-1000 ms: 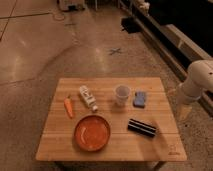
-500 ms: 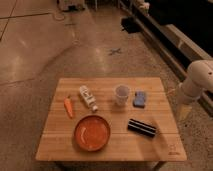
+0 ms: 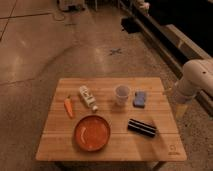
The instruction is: Pick up the ceramic cup
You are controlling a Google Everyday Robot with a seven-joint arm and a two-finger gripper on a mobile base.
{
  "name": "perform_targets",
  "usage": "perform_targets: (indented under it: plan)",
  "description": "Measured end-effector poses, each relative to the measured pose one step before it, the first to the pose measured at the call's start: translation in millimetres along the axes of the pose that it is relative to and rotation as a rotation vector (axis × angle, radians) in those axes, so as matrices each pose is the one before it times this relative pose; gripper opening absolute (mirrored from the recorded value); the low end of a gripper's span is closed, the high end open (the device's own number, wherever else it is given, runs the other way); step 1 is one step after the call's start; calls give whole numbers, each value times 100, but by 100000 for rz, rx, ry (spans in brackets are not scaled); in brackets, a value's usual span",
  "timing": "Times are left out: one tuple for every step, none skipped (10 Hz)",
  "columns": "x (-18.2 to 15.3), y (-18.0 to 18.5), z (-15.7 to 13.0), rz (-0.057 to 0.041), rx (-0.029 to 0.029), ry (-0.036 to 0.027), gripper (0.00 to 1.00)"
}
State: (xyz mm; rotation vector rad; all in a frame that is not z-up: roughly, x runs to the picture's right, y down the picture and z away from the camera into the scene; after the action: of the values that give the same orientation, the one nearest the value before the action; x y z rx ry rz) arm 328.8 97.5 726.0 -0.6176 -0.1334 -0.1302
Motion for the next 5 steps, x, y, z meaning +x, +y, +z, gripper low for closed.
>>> perform_targets:
  plan:
    - [-328, -197, 147, -491, 46, 108, 80]
    - [-304, -272, 117, -807, 78, 381, 80]
    - [-329, -328, 99, -835, 104, 302, 80]
    - [-121, -132, 79, -280, 108, 218, 80]
    - [-98, -95, 114, -202, 36, 183, 80]
